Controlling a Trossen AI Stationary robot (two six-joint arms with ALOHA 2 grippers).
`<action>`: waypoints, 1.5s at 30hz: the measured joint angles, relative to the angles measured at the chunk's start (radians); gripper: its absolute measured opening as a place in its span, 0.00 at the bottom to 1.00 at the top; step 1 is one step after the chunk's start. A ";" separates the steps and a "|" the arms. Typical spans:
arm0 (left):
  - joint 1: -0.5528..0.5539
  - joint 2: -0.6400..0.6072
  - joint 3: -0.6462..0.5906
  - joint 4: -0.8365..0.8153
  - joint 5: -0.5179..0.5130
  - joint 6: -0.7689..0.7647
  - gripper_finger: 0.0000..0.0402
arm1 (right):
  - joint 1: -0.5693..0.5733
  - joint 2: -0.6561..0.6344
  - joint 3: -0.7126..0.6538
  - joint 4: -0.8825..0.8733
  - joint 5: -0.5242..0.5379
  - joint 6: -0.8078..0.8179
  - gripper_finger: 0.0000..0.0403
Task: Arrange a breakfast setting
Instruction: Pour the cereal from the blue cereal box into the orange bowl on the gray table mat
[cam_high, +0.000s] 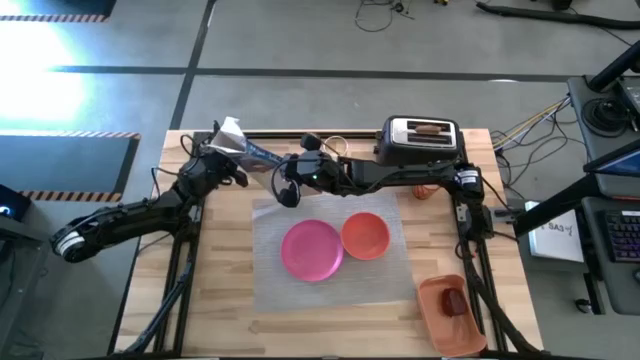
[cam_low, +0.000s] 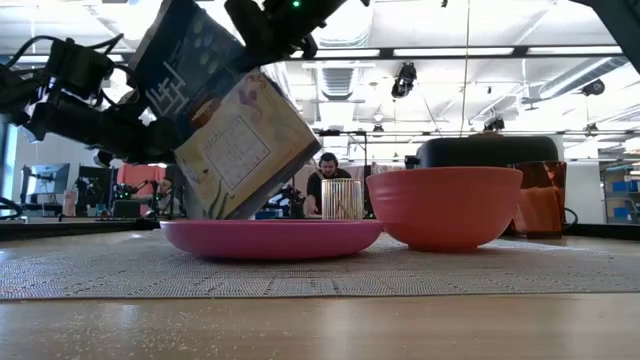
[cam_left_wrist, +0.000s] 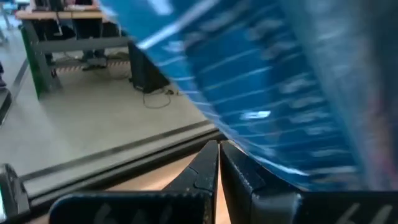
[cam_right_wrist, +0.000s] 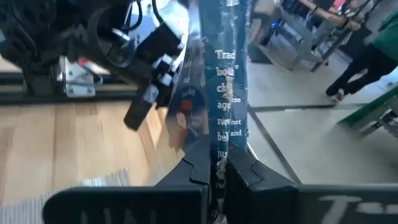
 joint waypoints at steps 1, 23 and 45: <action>0.000 -0.001 0.000 0.005 0.007 0.008 0.00 | 0.000 0.006 -0.003 0.010 0.001 0.001 0.02; -0.001 -0.024 0.000 0.015 0.131 0.094 0.00 | 0.005 0.063 -0.016 -0.151 -0.121 0.217 0.02; -0.001 -0.079 0.002 0.046 0.245 0.096 0.00 | 0.009 0.072 -0.023 -0.376 -0.161 0.305 0.04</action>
